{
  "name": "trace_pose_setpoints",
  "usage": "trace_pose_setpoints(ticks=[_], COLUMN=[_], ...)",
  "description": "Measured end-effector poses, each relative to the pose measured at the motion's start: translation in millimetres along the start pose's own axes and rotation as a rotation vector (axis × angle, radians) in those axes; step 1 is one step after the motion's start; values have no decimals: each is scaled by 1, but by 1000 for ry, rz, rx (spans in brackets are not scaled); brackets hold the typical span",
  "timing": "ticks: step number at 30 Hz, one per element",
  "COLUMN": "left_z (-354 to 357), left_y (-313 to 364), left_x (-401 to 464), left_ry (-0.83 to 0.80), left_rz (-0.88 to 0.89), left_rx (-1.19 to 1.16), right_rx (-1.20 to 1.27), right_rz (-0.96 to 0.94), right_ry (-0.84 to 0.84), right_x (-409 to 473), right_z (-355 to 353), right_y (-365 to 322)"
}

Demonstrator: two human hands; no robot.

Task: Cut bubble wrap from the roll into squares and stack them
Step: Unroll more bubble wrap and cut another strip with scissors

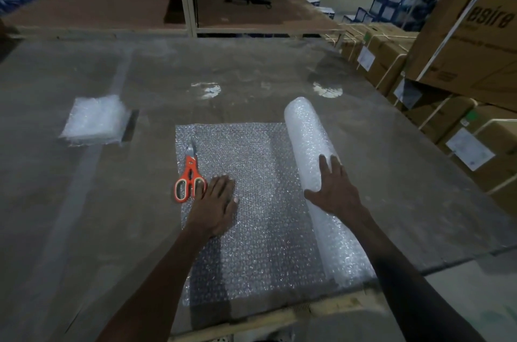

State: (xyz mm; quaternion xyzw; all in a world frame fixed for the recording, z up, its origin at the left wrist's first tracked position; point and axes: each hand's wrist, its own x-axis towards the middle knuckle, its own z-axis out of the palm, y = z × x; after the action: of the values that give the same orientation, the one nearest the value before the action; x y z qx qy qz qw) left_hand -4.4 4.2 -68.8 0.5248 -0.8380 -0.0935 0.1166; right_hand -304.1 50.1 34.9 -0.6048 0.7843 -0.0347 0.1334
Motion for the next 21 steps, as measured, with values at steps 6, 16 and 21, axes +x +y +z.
trace_pose_setpoints(ticks=[6,16,21], left_z=[-21,-51,-43], left_y=[-12,-113,-127], left_x=[-9,-54,-66], left_ry=[160,106,51], left_rz=[-25,-307,-291], left_rx=[-26,-30,48], right_rx=[-69,422,383], right_rz=[-90,-331,-319], right_ry=[154,-28,-31], right_x=[5,2,7], right_z=[-11,53,87], right_y=[-37,-183,-244])
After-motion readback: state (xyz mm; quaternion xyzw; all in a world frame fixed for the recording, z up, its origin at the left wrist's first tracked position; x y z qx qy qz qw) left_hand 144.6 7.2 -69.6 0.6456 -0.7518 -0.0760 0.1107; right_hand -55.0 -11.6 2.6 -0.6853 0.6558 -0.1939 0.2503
